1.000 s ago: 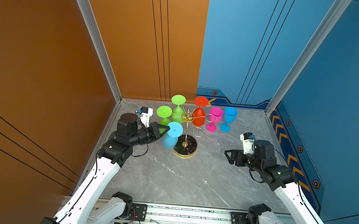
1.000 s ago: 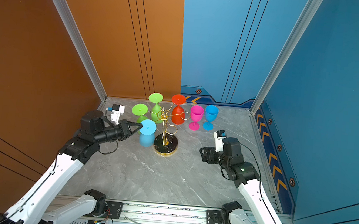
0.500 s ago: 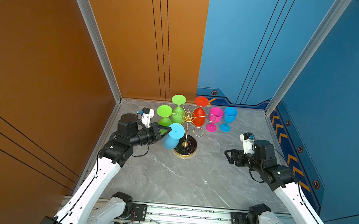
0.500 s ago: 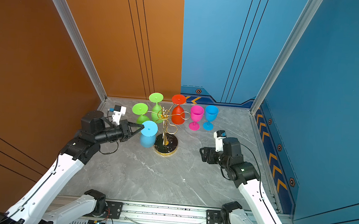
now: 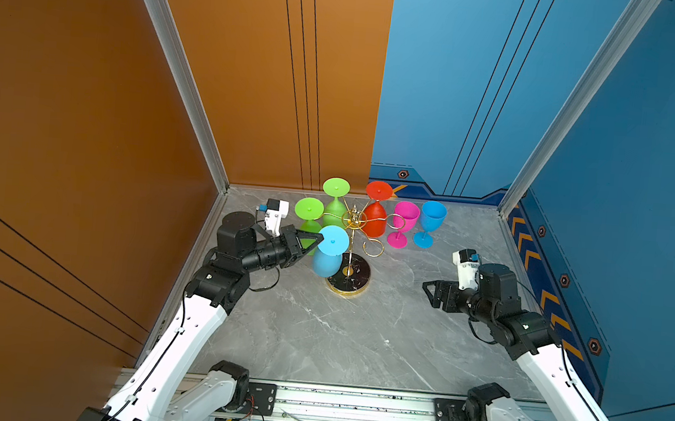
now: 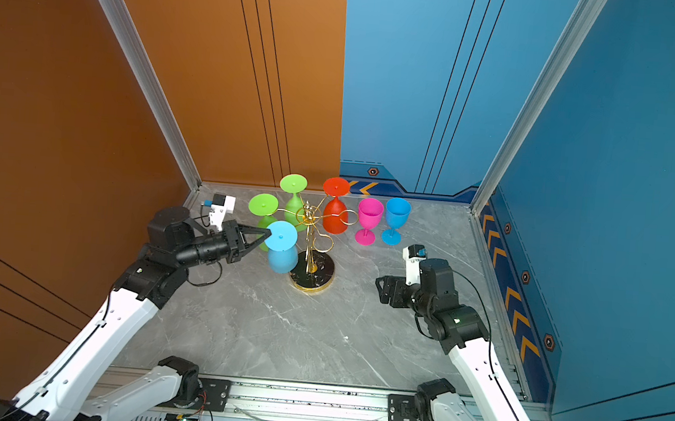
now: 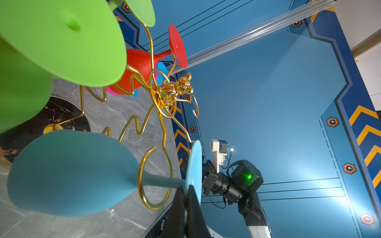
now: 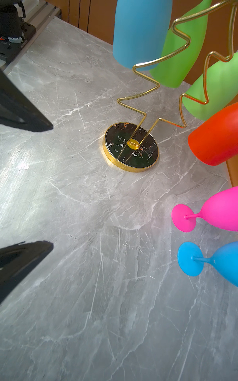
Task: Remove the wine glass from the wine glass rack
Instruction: 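Close the left gripper on the cyan glass foot and lift it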
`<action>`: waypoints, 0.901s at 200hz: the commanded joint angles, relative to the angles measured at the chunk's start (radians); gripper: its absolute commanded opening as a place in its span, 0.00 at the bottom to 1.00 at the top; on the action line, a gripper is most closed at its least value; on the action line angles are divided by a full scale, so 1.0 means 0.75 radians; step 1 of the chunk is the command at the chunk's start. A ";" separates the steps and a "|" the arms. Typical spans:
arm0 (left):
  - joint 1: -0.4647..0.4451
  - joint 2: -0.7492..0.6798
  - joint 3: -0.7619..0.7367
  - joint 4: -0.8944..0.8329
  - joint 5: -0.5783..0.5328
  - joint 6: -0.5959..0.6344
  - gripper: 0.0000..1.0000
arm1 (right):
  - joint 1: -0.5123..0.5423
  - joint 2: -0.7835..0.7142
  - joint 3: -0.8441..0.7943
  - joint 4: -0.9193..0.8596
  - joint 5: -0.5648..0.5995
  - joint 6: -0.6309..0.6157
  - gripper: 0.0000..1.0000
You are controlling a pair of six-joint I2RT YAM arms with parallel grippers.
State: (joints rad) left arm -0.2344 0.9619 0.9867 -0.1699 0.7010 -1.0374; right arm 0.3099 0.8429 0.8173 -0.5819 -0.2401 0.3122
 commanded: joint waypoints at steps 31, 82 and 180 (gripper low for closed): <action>0.016 0.053 0.049 0.014 0.080 -0.016 0.00 | 0.009 -0.015 -0.021 0.029 -0.001 0.007 0.84; 0.018 0.115 0.140 -0.013 0.079 0.010 0.00 | 0.008 -0.012 -0.022 0.029 -0.001 0.010 0.84; 0.031 0.210 0.226 -0.084 0.054 0.027 0.00 | 0.009 -0.013 -0.028 0.029 -0.001 0.011 0.84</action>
State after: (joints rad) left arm -0.2253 1.1156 1.1202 -0.2249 0.7380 -1.0397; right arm 0.3099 0.8429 0.8135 -0.5819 -0.2401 0.3126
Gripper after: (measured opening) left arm 0.054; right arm 0.840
